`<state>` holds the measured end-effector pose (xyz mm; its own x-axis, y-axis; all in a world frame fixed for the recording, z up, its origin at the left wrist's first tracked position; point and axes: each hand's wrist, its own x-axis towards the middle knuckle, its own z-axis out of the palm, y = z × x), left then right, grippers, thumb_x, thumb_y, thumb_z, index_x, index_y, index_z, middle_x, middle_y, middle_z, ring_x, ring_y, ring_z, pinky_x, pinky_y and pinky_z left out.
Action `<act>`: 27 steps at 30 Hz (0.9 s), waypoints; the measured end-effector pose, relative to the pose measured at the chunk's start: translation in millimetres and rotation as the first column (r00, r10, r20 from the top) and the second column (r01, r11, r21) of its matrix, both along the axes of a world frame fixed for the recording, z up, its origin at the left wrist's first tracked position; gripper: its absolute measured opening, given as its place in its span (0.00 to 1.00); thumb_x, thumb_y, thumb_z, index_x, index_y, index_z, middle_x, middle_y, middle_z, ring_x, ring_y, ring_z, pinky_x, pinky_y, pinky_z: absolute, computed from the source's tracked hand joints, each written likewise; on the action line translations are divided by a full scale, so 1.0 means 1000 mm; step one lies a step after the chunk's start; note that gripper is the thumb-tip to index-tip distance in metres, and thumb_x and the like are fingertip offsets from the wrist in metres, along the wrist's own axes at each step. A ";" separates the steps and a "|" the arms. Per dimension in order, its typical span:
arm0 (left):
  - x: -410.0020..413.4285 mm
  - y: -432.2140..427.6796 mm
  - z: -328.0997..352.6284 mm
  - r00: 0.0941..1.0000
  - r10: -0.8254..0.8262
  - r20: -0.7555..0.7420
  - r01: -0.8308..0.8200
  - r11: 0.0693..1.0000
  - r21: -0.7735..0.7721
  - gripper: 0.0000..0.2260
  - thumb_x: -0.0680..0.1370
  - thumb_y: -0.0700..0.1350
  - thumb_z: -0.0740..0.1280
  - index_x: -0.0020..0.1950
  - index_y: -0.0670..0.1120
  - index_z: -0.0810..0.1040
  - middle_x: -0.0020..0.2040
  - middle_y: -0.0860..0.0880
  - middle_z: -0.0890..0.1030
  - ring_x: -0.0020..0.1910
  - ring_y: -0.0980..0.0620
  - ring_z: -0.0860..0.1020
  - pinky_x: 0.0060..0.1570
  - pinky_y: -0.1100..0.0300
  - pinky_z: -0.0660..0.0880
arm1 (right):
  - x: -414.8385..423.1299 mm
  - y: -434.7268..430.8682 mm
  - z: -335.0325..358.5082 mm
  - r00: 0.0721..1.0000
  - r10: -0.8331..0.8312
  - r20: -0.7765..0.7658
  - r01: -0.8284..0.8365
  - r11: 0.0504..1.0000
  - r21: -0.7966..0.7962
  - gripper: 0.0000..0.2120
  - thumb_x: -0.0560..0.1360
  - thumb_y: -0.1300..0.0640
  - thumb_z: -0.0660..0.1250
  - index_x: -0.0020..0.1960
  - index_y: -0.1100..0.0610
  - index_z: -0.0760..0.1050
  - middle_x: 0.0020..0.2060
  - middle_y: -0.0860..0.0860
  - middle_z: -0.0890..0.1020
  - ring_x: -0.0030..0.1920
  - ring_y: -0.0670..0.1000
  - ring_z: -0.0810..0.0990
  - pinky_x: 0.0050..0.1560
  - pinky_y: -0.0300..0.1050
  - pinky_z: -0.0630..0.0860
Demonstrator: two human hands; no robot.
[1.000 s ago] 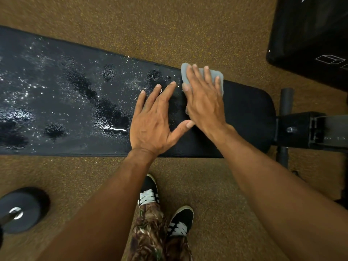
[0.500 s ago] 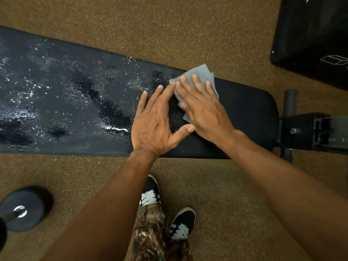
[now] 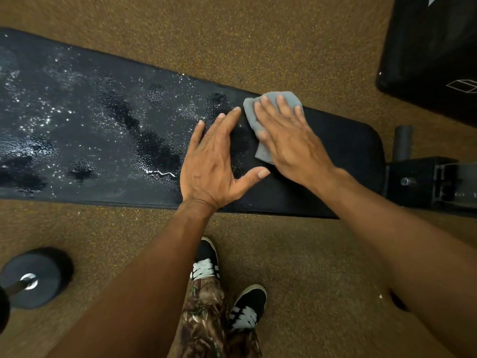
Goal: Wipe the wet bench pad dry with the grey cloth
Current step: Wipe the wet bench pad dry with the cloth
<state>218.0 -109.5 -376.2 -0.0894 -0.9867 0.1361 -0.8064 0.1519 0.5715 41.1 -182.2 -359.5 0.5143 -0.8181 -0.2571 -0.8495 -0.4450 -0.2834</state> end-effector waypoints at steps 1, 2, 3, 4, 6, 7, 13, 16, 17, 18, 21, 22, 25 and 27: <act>0.000 0.000 0.000 1.000 0.001 0.000 -0.001 1.000 -0.003 0.49 0.75 0.78 0.47 0.80 0.39 0.60 0.77 0.45 0.70 0.76 0.45 0.70 0.77 0.39 0.58 | 0.010 -0.002 -0.001 0.998 -0.054 0.012 0.054 0.999 -0.009 0.30 0.82 0.44 0.40 0.81 0.54 0.51 0.81 0.50 0.53 0.81 0.55 0.45 0.79 0.60 0.44; 0.000 0.000 -0.001 1.000 0.001 0.002 -0.001 1.000 -0.004 0.50 0.75 0.78 0.47 0.80 0.38 0.60 0.77 0.45 0.70 0.76 0.45 0.70 0.77 0.40 0.58 | 0.022 -0.002 -0.002 0.995 -0.101 0.015 0.101 0.994 -0.028 0.30 0.82 0.44 0.41 0.81 0.54 0.53 0.80 0.50 0.55 0.80 0.56 0.46 0.78 0.61 0.44; 0.000 0.000 -0.001 1.000 0.004 0.003 -0.004 1.000 -0.002 0.50 0.75 0.78 0.46 0.80 0.38 0.60 0.77 0.45 0.70 0.76 0.45 0.70 0.77 0.40 0.58 | 0.033 0.000 -0.003 0.992 -0.129 0.015 0.130 0.990 -0.049 0.30 0.82 0.44 0.41 0.80 0.54 0.54 0.80 0.50 0.56 0.80 0.57 0.47 0.78 0.61 0.44; 0.001 0.000 -0.001 1.000 0.007 0.001 -0.007 1.000 0.002 0.50 0.75 0.78 0.46 0.80 0.38 0.60 0.78 0.46 0.69 0.77 0.46 0.69 0.77 0.40 0.58 | 0.040 0.005 -0.003 0.992 -0.128 0.009 0.128 0.990 -0.061 0.30 0.82 0.43 0.42 0.80 0.54 0.55 0.80 0.50 0.57 0.80 0.57 0.48 0.78 0.61 0.44; 0.001 0.000 -0.001 1.000 0.006 -0.009 -0.006 1.000 0.002 0.51 0.74 0.79 0.46 0.80 0.39 0.60 0.78 0.47 0.69 0.77 0.47 0.69 0.78 0.41 0.57 | 0.035 0.019 -0.003 0.999 -0.028 -0.028 0.026 0.997 -0.070 0.30 0.82 0.43 0.43 0.80 0.54 0.56 0.80 0.50 0.57 0.80 0.57 0.49 0.78 0.60 0.46; 0.001 0.000 -0.001 1.000 0.005 -0.015 -0.005 1.000 -0.003 0.51 0.74 0.79 0.46 0.80 0.39 0.61 0.77 0.47 0.70 0.76 0.47 0.70 0.77 0.41 0.58 | 0.024 0.024 -0.002 0.998 0.046 -0.039 -0.049 0.996 -0.073 0.29 0.82 0.44 0.43 0.80 0.55 0.56 0.80 0.51 0.58 0.80 0.56 0.50 0.78 0.60 0.47; 0.001 0.000 -0.002 1.000 0.017 -0.001 -0.017 1.000 -0.026 0.52 0.74 0.79 0.46 0.79 0.37 0.61 0.78 0.45 0.68 0.76 0.46 0.69 0.78 0.42 0.58 | 0.009 0.013 0.003 0.999 0.023 -0.046 -0.024 0.999 -0.024 0.29 0.82 0.45 0.41 0.81 0.55 0.52 0.80 0.50 0.54 0.80 0.56 0.46 0.78 0.61 0.45; 0.000 0.000 -0.003 0.999 0.028 -0.038 -0.030 0.998 -0.050 0.51 0.74 0.79 0.48 0.79 0.37 0.61 0.78 0.45 0.68 0.76 0.47 0.68 0.78 0.42 0.59 | 0.030 0.026 0.000 1.000 0.022 -0.020 -0.022 0.999 -0.027 0.29 0.82 0.45 0.42 0.80 0.56 0.55 0.80 0.52 0.57 0.80 0.58 0.49 0.78 0.62 0.46; 0.001 0.000 -0.003 0.999 0.027 -0.047 -0.029 0.998 -0.051 0.51 0.74 0.78 0.49 0.79 0.37 0.60 0.78 0.44 0.67 0.77 0.47 0.67 0.78 0.43 0.58 | 0.024 0.030 0.001 0.997 0.074 -0.014 -0.075 0.997 -0.027 0.29 0.83 0.46 0.43 0.80 0.57 0.56 0.80 0.53 0.58 0.80 0.58 0.50 0.78 0.61 0.47; 0.001 0.000 -0.003 0.998 0.025 -0.054 -0.028 0.998 -0.049 0.51 0.74 0.79 0.48 0.79 0.37 0.60 0.78 0.44 0.68 0.77 0.46 0.68 0.78 0.43 0.58 | 0.013 0.031 0.002 0.992 0.126 -0.011 -0.126 0.991 -0.032 0.28 0.83 0.47 0.45 0.80 0.57 0.56 0.80 0.53 0.58 0.80 0.58 0.50 0.78 0.60 0.48; 0.001 -0.001 -0.001 0.998 0.032 -0.045 -0.035 0.998 -0.058 0.51 0.74 0.79 0.48 0.79 0.37 0.61 0.77 0.43 0.68 0.76 0.45 0.68 0.78 0.43 0.58 | -0.003 0.022 0.006 0.994 0.108 -0.008 -0.108 0.994 0.013 0.26 0.85 0.50 0.49 0.81 0.56 0.51 0.81 0.52 0.53 0.80 0.56 0.45 0.79 0.58 0.45; 0.001 -0.001 -0.001 0.998 0.029 -0.047 -0.032 0.998 -0.062 0.51 0.75 0.79 0.48 0.79 0.36 0.61 0.78 0.43 0.68 0.76 0.45 0.68 0.78 0.42 0.59 | 0.003 0.019 0.007 0.999 0.049 -0.016 -0.048 0.999 0.023 0.26 0.86 0.51 0.49 0.81 0.56 0.49 0.81 0.52 0.51 0.80 0.56 0.44 0.79 0.59 0.44; 0.001 0.000 -0.002 0.998 0.027 -0.063 -0.033 0.996 -0.087 0.51 0.75 0.78 0.49 0.79 0.36 0.61 0.77 0.42 0.68 0.76 0.45 0.68 0.75 0.39 0.62 | 0.035 0.024 0.004 1.000 -0.025 0.004 0.025 1.000 0.000 0.27 0.84 0.48 0.45 0.81 0.57 0.51 0.81 0.53 0.53 0.80 0.59 0.45 0.78 0.61 0.43; 0.001 -0.001 -0.003 0.997 0.022 -0.079 -0.030 0.995 -0.099 0.50 0.75 0.77 0.50 0.78 0.36 0.62 0.77 0.42 0.69 0.76 0.44 0.68 0.73 0.38 0.64 | 0.032 0.033 0.002 0.998 0.058 0.030 -0.058 0.998 -0.013 0.28 0.83 0.47 0.44 0.80 0.58 0.54 0.80 0.53 0.56 0.80 0.58 0.47 0.78 0.60 0.44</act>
